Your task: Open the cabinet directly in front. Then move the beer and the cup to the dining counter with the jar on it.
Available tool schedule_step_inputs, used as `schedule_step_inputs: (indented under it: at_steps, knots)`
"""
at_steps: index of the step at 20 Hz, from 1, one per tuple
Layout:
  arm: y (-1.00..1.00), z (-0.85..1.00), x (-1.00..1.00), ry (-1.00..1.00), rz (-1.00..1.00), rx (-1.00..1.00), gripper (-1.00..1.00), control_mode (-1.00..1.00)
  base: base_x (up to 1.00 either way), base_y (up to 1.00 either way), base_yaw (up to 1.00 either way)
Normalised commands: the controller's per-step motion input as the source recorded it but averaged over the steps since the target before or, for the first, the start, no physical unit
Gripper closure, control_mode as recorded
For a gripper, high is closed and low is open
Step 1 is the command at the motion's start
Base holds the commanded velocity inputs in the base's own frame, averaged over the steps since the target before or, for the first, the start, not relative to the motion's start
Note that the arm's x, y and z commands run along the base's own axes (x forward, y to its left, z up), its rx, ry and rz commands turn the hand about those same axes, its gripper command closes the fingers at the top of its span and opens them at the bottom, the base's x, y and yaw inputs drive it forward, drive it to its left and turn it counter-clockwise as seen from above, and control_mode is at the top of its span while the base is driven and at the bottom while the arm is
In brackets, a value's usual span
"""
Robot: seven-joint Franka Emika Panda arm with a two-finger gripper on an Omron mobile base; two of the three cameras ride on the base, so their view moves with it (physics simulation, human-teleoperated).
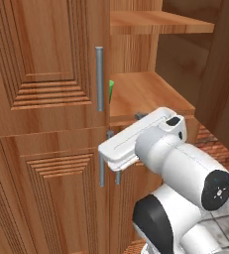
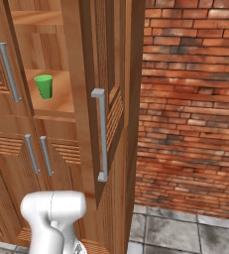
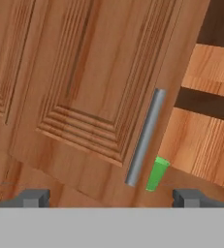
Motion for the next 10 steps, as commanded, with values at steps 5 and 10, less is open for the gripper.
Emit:
schedule_step_inputs:
  at_steps: [5,10]
  knots:
    - [0.00,-0.26,0.12,-0.08,-0.37,0.00,-1.00,-1.00,0.00,0.00,0.00]
    - [-0.04,0.03,0.00,-0.03,0.00,0.00,-1.00,-1.00,0.00,0.00,0.00]
